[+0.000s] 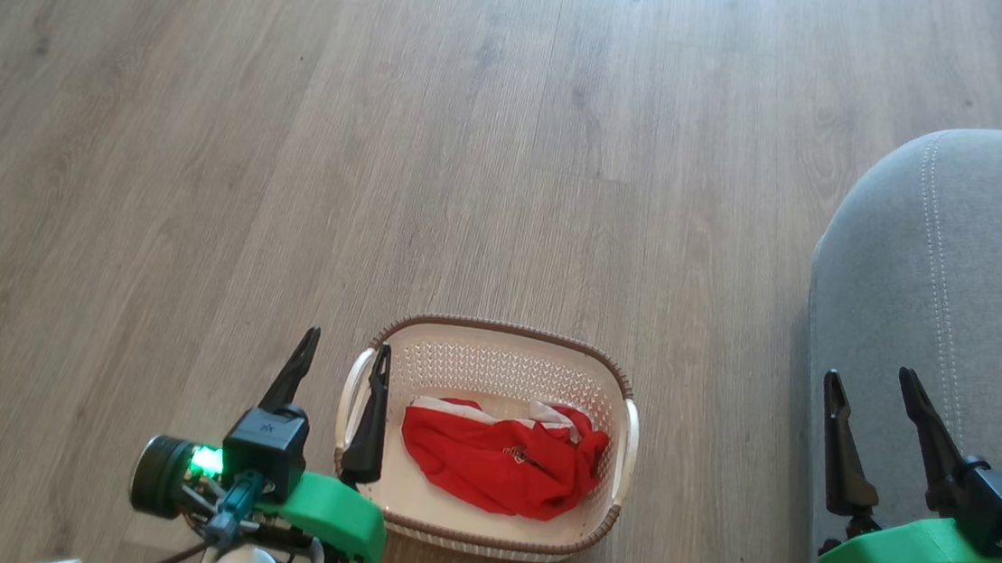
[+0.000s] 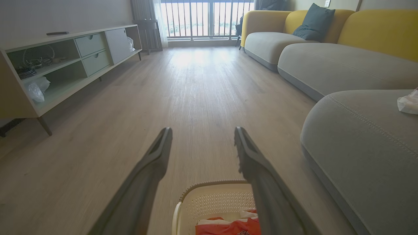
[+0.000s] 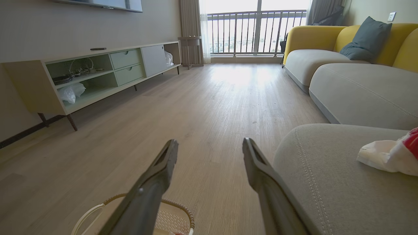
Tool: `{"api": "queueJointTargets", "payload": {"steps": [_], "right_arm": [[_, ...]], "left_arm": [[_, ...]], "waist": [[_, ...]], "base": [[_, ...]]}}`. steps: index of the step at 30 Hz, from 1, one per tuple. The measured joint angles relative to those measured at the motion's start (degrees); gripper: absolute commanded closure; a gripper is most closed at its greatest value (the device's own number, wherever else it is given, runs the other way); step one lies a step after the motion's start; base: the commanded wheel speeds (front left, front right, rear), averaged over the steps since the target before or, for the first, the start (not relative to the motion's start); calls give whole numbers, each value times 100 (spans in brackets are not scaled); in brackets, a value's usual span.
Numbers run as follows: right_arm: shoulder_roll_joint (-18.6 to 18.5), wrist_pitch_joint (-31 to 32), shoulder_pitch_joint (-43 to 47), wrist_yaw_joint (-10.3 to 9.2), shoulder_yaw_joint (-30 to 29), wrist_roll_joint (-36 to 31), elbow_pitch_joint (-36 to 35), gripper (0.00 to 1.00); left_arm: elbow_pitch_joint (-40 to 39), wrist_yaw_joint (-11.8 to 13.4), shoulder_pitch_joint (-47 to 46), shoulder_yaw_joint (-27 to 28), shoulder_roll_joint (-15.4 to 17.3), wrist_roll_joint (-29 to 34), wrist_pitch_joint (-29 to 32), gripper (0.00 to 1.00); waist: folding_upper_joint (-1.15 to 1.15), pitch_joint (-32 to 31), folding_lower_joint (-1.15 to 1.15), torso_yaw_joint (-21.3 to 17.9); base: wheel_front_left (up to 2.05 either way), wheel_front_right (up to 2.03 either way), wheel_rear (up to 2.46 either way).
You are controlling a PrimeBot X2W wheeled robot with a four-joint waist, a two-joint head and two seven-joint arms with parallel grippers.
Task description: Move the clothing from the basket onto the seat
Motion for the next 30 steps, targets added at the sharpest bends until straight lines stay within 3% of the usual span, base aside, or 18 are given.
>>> {"api": "queueJointTargets", "payload": {"steps": [21,30], "right_arm": [[3,0,-12,0,-156,-87,-1,0],[4,0,-262,0,-467,-254,20,0]], "left_arm": [[8,-1,-8,-41,0,-52,0,0],[91,-20,-205,-175,0,-51,0,0]], "waist": [[0,196,0,-21],[0,713,0,-140]], "base": [[0,0,0],[0,0,0]]}}
